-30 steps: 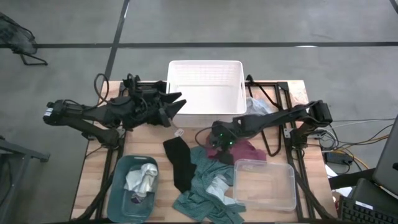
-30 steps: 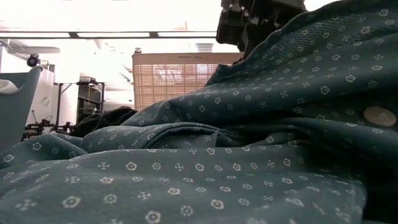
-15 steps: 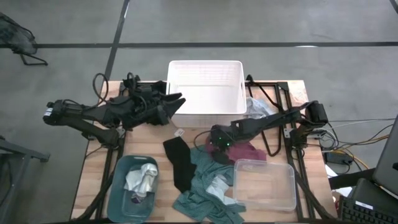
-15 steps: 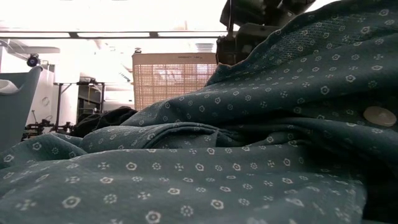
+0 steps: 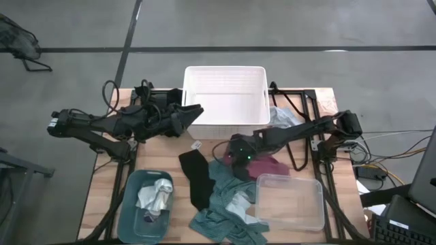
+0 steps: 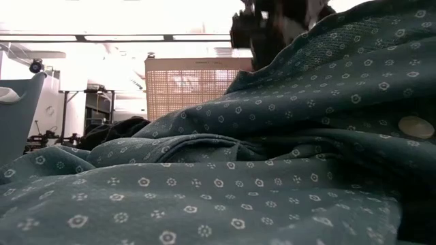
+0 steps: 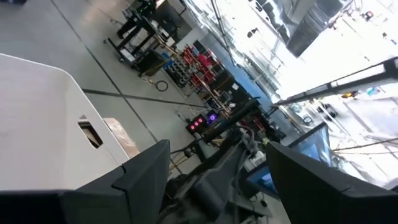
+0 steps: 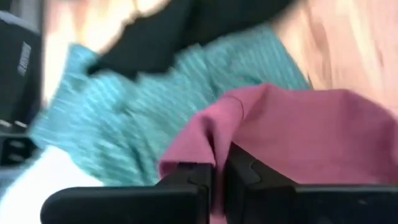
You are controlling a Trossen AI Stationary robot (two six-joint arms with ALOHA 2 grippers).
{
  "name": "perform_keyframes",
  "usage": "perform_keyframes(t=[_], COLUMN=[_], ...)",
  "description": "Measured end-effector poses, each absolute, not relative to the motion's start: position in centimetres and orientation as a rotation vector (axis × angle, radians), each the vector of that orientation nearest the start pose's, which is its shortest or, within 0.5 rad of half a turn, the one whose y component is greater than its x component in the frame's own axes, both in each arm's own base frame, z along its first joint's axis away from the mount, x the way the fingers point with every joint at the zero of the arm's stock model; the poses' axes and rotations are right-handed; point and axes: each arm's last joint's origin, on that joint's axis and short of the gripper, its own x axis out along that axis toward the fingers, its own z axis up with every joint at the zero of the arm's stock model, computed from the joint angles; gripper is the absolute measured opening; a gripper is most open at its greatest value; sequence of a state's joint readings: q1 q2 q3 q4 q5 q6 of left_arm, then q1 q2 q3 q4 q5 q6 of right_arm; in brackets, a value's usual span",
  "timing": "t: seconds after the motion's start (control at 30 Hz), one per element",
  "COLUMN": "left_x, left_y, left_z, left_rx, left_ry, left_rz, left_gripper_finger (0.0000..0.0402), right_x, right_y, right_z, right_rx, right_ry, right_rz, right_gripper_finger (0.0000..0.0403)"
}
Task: Pick & Place Cloths
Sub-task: Put the red underwear into the transparent bin
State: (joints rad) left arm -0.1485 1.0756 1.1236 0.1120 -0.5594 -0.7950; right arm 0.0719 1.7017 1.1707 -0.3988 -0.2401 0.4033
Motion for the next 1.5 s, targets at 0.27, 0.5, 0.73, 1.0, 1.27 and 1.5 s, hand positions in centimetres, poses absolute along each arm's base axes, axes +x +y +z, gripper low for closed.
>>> perform_keyframes(t=[0.27,0.5,0.73,1.0,1.27,1.5], left_x=[22.4,21.3,19.5,19.4,19.7,19.6], left_y=[-1.7,-1.8,-1.7,-1.7,-1.7,-1.8], left_z=[43.0,44.6,45.6,45.3,45.1,45.3], left_rx=[-0.727,-0.566,-0.521,-0.496,-0.506,-0.576], left_ry=[-0.301,-0.304,-0.334,-0.292,-0.284,-0.299], left_rz=[0.298,0.212,0.146,0.16,0.16,0.116], left_gripper_finger=[0.0271,0.0271,0.0271,0.0271,0.0271,0.0271], right_x=[36.8,37.4,37.6,37.4,36.7,35.7], right_y=[2.8,2.5,2.4,2.4,2.3,2.3], right_z=[27.6,32.3,35.7,40.2,44.6,47.6], right_rx=[0.482,0.506,0.51,0.52,0.509,0.475], right_ry=[0.803,0.711,0.618,0.485,0.35,0.263], right_rz=[0.113,0.108,0.11,0.141,0.171,0.178], right_gripper_finger=[0.0009,0.0009,0.0009,0.0009,0.0009,0.0009])
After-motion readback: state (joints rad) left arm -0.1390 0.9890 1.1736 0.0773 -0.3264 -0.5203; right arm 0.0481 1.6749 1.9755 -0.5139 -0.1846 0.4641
